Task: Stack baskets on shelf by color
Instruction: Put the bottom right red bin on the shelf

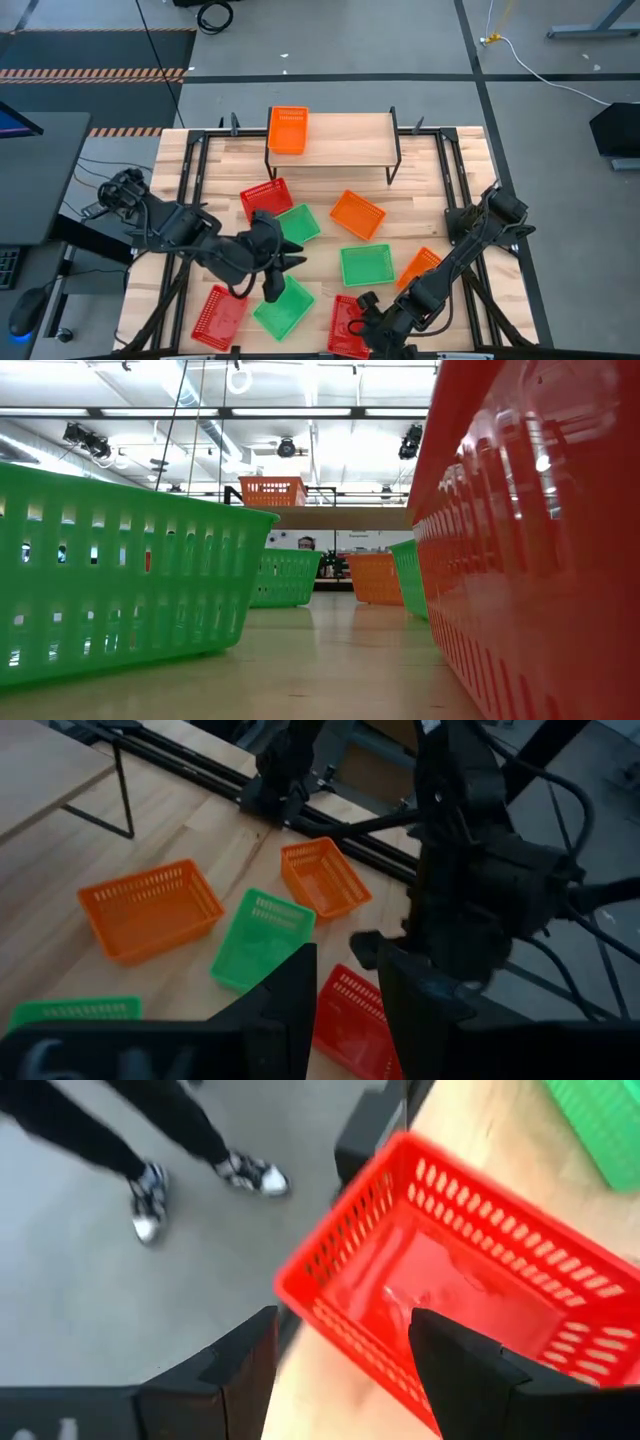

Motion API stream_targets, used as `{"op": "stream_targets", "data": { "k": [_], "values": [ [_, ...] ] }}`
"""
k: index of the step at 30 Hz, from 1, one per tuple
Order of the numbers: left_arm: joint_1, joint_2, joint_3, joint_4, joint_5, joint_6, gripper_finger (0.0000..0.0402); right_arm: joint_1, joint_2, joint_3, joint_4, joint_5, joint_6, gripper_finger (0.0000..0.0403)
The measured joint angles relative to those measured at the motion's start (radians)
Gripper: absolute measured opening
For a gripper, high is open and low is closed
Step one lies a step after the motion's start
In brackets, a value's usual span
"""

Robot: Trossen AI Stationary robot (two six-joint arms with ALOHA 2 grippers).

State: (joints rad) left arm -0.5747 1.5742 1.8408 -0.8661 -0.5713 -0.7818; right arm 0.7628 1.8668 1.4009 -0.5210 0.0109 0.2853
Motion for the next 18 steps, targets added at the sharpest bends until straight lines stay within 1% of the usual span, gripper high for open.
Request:
{"op": "stream_targets", "data": {
  "k": [4,10,18],
  "values": [
    [-0.009,0.000,0.000,0.001,0.000,0.002,0.0117,-0.005,-0.001,-0.026,-0.017,-0.004,-0.070,0.0229],
    [-0.008,0.000,0.000,-0.005,-0.001,0.000,0.0117,-0.021,-0.001,-0.088,-0.021,-0.031,-0.099,0.0229],
    [-0.008,0.000,0.000,-0.005,-0.004,-0.001,0.0117,-0.045,-0.001,-0.116,0.033,-0.031,-0.195,0.0229]
  ]
}}
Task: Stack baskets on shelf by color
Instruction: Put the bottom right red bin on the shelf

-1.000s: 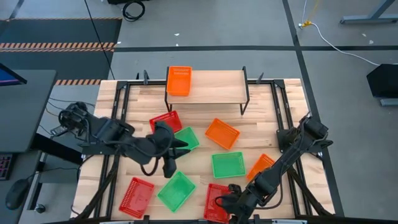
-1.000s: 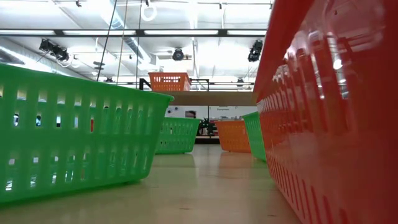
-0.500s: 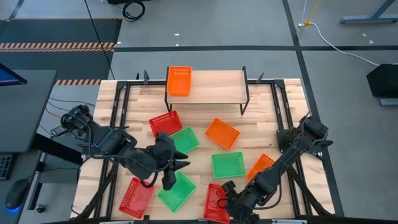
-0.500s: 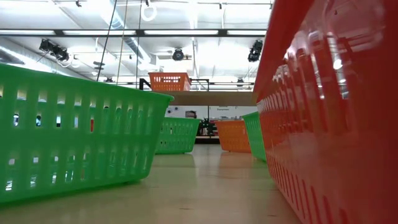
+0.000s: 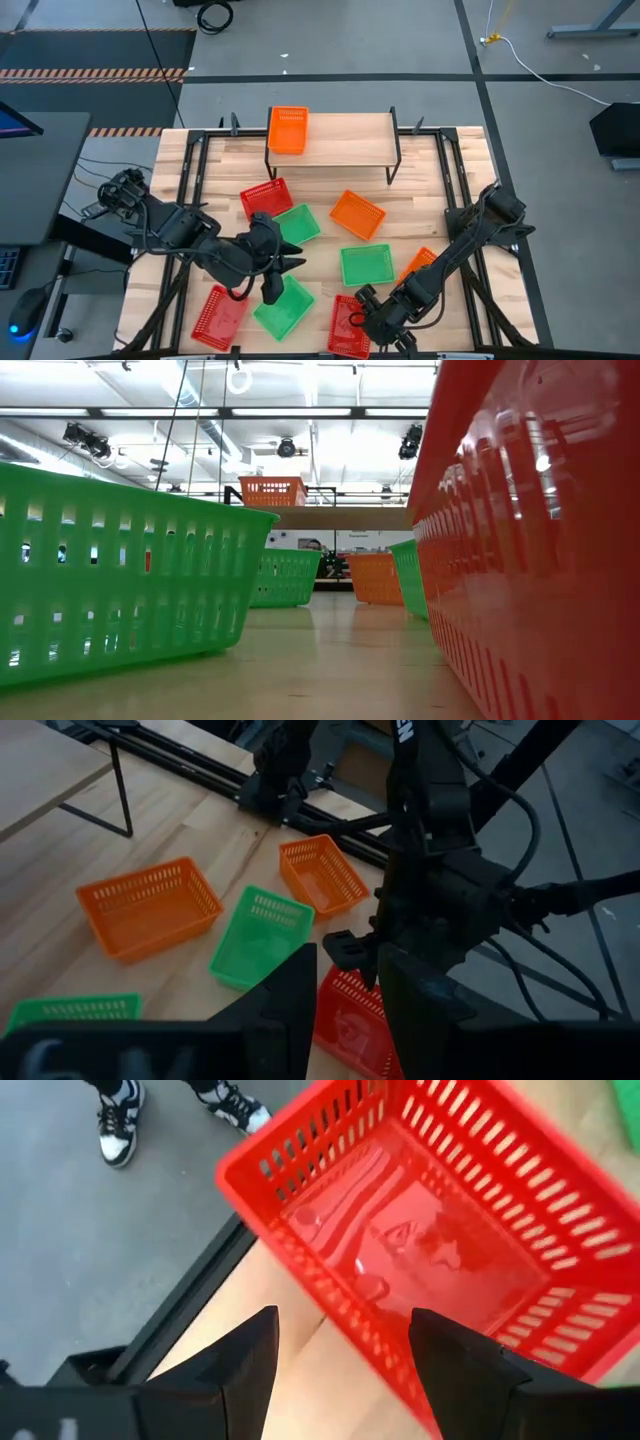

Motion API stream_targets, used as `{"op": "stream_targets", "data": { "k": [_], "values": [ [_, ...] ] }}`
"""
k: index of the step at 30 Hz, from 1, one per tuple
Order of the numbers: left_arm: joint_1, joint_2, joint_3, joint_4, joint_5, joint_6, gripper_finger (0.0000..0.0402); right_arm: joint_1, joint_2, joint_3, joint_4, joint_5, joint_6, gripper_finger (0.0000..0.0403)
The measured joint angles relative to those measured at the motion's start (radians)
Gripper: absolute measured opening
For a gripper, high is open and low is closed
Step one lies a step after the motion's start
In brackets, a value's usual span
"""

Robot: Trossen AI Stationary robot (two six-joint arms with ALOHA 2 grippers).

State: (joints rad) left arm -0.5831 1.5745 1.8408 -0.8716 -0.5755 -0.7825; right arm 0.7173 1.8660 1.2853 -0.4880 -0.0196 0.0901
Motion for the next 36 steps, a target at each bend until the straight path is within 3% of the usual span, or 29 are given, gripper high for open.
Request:
{"op": "stream_targets", "data": {
  "k": [13,22,28,36],
  "values": [
    [0.000,0.000,0.000,-0.002,-0.016,0.000,0.0117,-0.028,0.000,-0.107,0.043,-0.026,-0.036,0.0187],
    [0.000,-0.001,0.000,-0.001,-0.016,0.001,0.0117,-0.043,0.000,-0.105,0.053,-0.027,-0.042,0.0099],
    [0.000,-0.002,0.000,-0.024,-0.016,0.007,0.0117,-0.053,0.000,-0.006,0.037,-0.113,0.006,0.0014],
    [0.002,-0.002,0.000,-0.040,-0.016,0.009,0.0117,-0.045,-0.002,0.210,-0.018,-0.023,0.030,0.0014]
  ]
}}
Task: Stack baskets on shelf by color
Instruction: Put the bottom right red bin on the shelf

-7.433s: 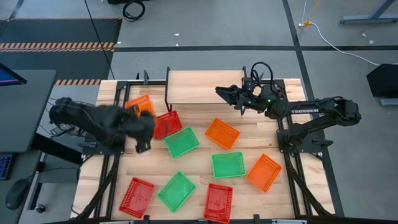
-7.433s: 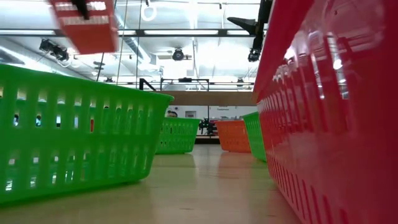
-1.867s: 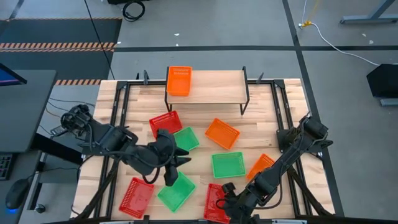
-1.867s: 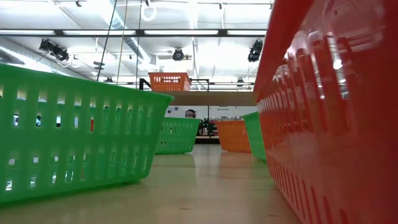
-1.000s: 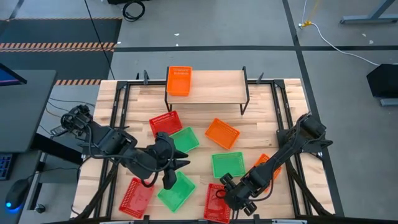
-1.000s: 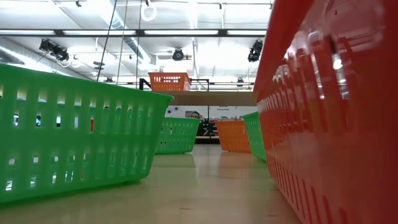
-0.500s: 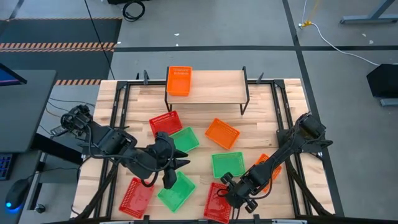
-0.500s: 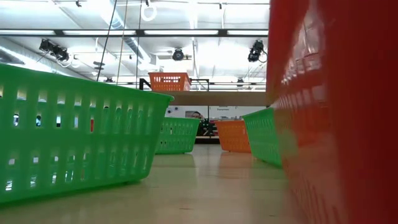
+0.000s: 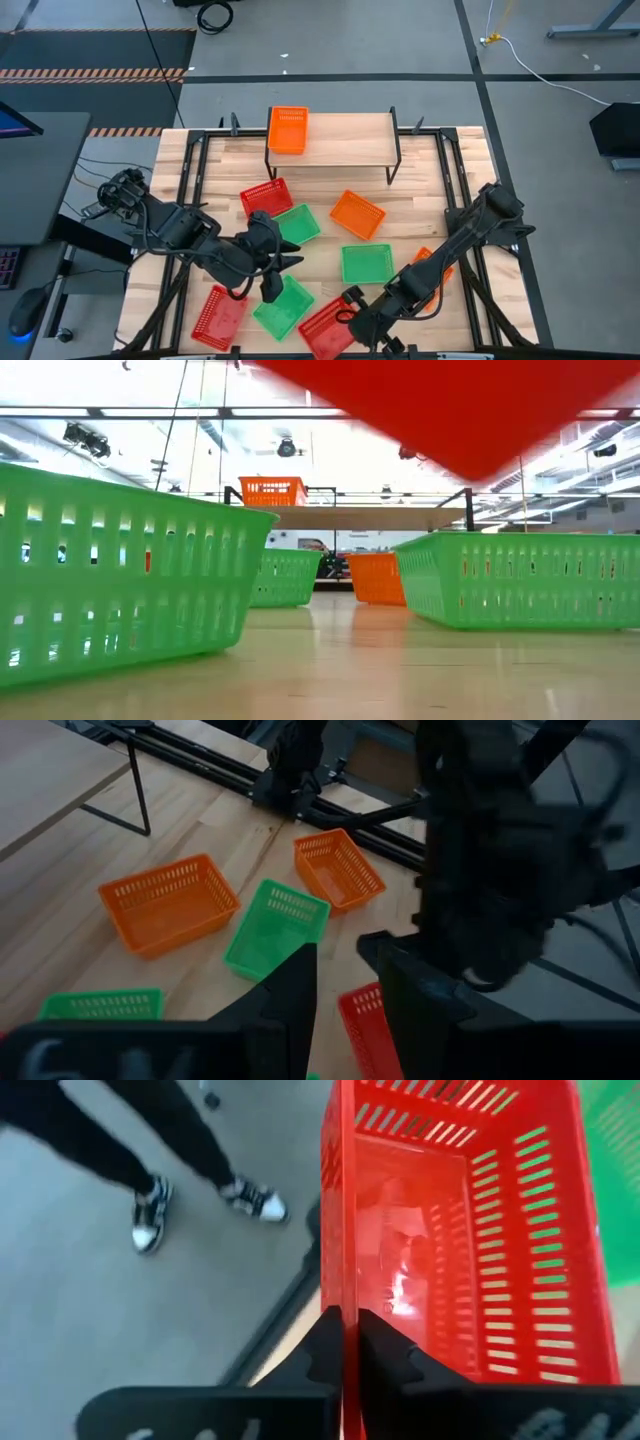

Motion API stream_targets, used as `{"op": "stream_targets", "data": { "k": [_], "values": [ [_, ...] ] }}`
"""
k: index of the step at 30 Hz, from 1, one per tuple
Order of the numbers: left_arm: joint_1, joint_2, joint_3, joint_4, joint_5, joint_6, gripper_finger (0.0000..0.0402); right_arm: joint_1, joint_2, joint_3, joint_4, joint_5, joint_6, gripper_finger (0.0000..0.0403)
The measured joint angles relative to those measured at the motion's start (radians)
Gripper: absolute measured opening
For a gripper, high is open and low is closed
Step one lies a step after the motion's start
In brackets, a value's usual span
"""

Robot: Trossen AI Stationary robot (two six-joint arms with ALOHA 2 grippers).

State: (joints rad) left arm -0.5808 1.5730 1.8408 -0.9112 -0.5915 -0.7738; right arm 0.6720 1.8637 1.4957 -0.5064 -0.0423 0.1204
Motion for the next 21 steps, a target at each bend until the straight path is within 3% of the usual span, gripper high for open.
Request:
{"op": "stream_targets", "data": {
  "k": [4,11,17,21],
  "values": [
    [0.001,0.000,0.000,-0.003,-0.010,0.001,0.0117,-0.007,0.000,0.111,-0.155,0.053,0.035,0.0011],
    [0.001,0.000,0.000,0.044,-0.081,0.069,0.0117,-0.071,0.000,0.241,-0.622,0.212,0.389,0.0012],
    [0.024,0.000,0.000,0.210,-0.104,0.240,0.0117,-0.174,0.000,0.280,-0.750,0.261,0.609,0.0014],
    [0.038,-0.022,0.000,0.233,-0.104,0.316,0.0117,-0.258,0.000,0.311,-0.810,0.345,0.709,0.0014]
  ]
}}
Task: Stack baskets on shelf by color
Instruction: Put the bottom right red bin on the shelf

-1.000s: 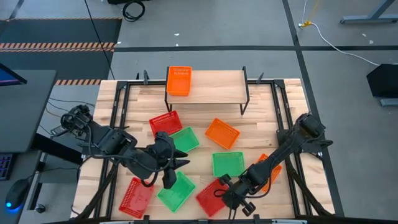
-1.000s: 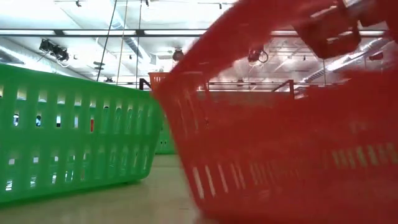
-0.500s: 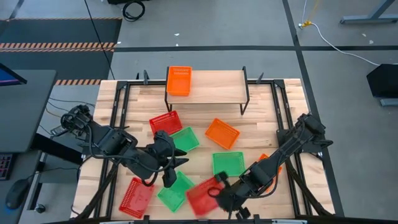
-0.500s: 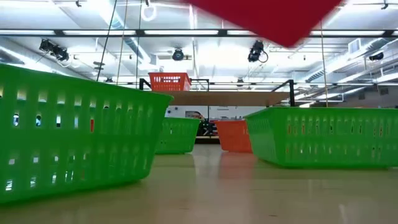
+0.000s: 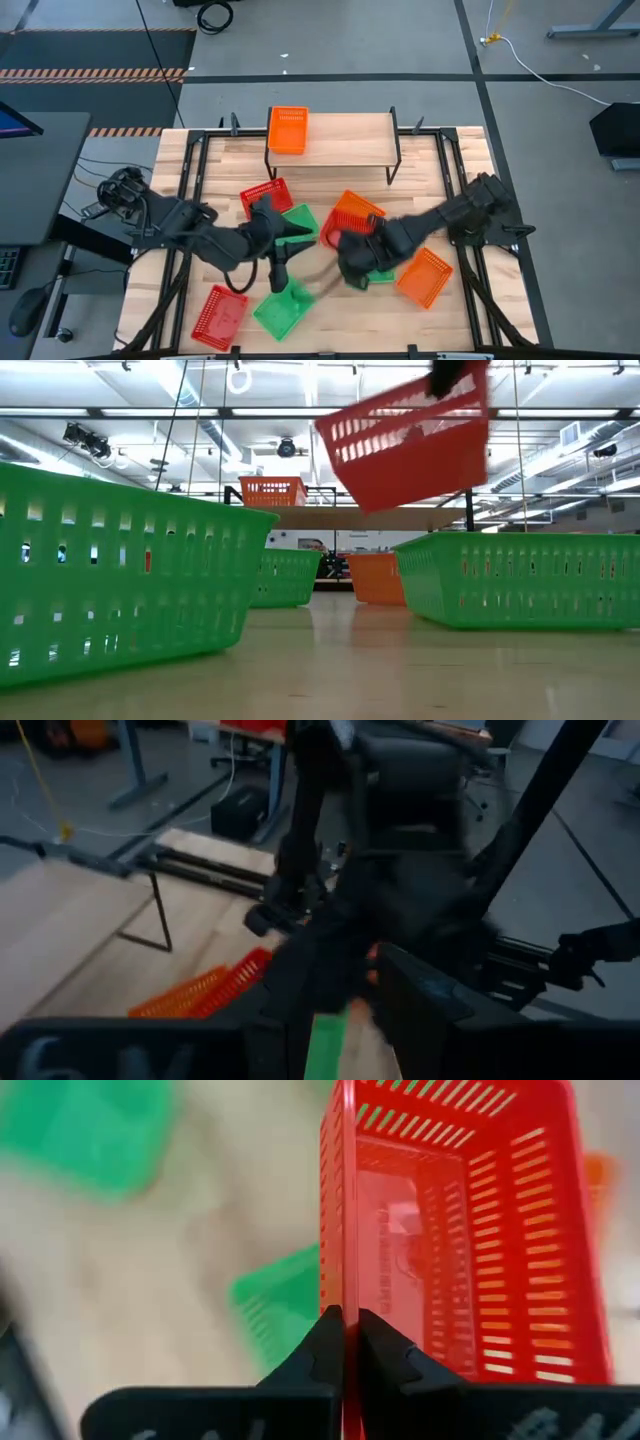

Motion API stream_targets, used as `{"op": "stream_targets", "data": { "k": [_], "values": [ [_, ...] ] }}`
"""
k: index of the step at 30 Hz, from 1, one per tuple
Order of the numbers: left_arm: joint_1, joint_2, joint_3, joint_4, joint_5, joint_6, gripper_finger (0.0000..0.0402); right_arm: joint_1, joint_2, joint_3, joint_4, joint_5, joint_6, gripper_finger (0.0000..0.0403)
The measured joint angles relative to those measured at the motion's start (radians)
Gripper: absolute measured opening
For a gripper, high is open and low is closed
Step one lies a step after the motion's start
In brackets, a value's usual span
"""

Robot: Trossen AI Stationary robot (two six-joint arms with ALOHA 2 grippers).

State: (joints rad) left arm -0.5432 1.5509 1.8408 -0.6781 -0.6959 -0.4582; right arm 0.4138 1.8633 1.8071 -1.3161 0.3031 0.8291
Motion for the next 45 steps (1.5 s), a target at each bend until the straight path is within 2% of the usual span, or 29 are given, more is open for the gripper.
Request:
{"op": "stream_targets", "data": {
  "k": [6,10,16,21,27,34,40,45],
  "values": [
    [0.008,-0.109,0.000,-0.027,0.010,0.157,0.0117,-0.140,0.000,0.115,-0.105,0.106,0.018,0.0013],
    [0.008,-0.205,0.000,-0.075,0.012,0.232,0.0117,-0.242,-0.001,0.199,-0.105,0.182,0.017,0.0013],
    [0.014,-0.277,0.000,-0.170,0.012,0.243,0.0117,-0.415,-0.002,0.216,-0.080,0.185,0.065,0.0013],
    [0.014,-0.286,0.000,-0.197,0.012,0.234,0.0117,-0.524,0.001,0.216,-0.048,0.178,0.106,0.0013],
    [0.014,-0.285,0.000,-0.212,0.012,0.220,0.0117,-0.633,0.001,0.213,-0.103,0.194,0.145,0.0013],
    [0.014,-0.285,0.000,-0.211,0.012,0.210,0.0117,-0.697,0.001,0.125,-0.100,0.123,0.146,0.0014],
    [0.014,-0.282,0.000,-0.211,0.009,0.155,0.0117,-0.709,0.002,0.030,-0.094,0.118,0.239,0.0019],
    [0.013,-0.282,0.000,-0.211,0.001,0.148,0.0117,-0.718,0.001,0.023,-0.070,0.137,0.210,0.0035]
  ]
}}
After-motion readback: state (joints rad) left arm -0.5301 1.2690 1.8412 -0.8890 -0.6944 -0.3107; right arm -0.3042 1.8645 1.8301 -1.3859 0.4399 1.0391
